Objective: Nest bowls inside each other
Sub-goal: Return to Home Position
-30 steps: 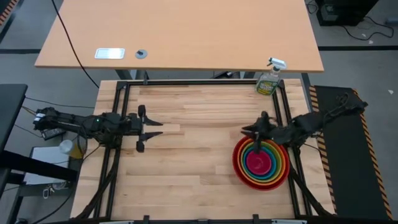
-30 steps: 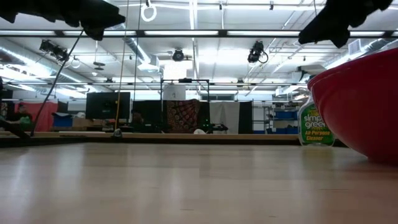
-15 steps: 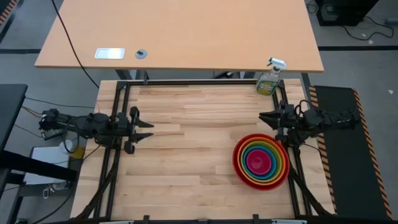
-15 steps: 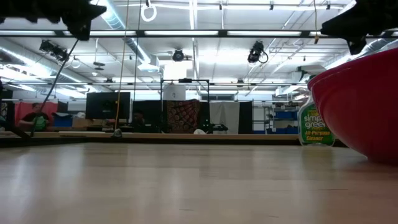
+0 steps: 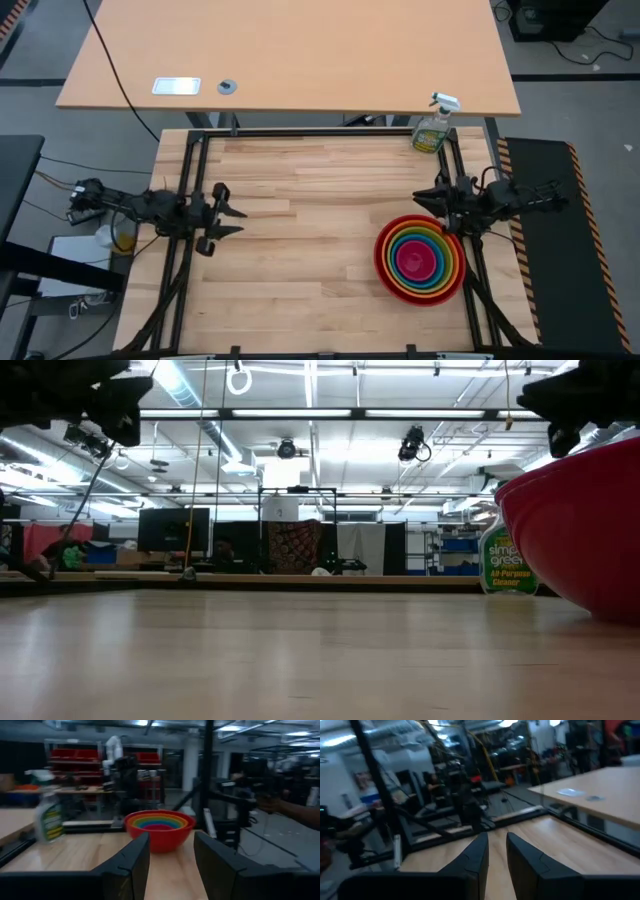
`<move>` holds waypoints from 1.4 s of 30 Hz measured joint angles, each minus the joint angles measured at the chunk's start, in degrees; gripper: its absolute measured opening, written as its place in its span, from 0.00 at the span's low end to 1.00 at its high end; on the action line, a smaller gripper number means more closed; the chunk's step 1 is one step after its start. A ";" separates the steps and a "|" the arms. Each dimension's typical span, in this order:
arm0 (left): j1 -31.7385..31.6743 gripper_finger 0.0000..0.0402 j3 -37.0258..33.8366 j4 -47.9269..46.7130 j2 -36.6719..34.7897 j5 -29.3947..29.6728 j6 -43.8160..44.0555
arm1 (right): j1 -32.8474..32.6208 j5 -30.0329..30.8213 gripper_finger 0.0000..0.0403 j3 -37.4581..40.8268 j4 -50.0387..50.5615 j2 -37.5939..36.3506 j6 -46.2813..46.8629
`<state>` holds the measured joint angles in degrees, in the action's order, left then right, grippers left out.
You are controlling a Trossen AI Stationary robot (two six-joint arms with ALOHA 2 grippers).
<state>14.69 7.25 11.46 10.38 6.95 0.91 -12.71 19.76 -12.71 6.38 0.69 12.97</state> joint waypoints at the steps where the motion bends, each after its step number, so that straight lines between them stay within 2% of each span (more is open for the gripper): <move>1: 0.10 0.39 -0.36 0.11 -0.36 -0.71 -0.49 | 0.00 -0.79 0.19 0.62 -1.73 0.06 -0.65; 8: -1.20 0.39 -6.50 6.34 -1.54 0.14 -1.78 | 0.07 -0.10 0.19 5.03 -7.11 0.06 -2.04; 16: -2.90 0.39 -6.66 6.28 -1.53 0.87 -1.56 | 0.15 -0.01 0.19 10.12 -14.35 0.04 -1.13; 19: -2.90 0.39 -4.33 3.31 -1.56 1.13 -2.05 | 0.15 0.01 0.19 10.71 -14.81 0.04 -2.55; 25: -2.85 0.39 1.79 -9.54 -3.95 1.15 -2.14 | 0.15 0.96 0.19 9.11 -15.25 -0.50 -8.30; 29: -2.85 0.39 0.19 -9.45 -6.19 1.15 -2.05 | 0.26 3.22 0.19 8.92 -16.06 -0.49 -8.56; 36: -2.85 0.39 -3.20 -9.68 -7.97 0.77 -1.18 | 0.25 0.07 0.19 9.10 -15.42 -0.44 -2.18; 42: -2.85 0.39 -3.89 -9.01 -7.92 -0.16 -1.11 | 1.86 4.37 0.19 12.37 -17.06 -0.40 -3.38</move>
<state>11.84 3.36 2.45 2.46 6.78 -0.21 -10.85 24.13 -0.34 -10.68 0.30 9.58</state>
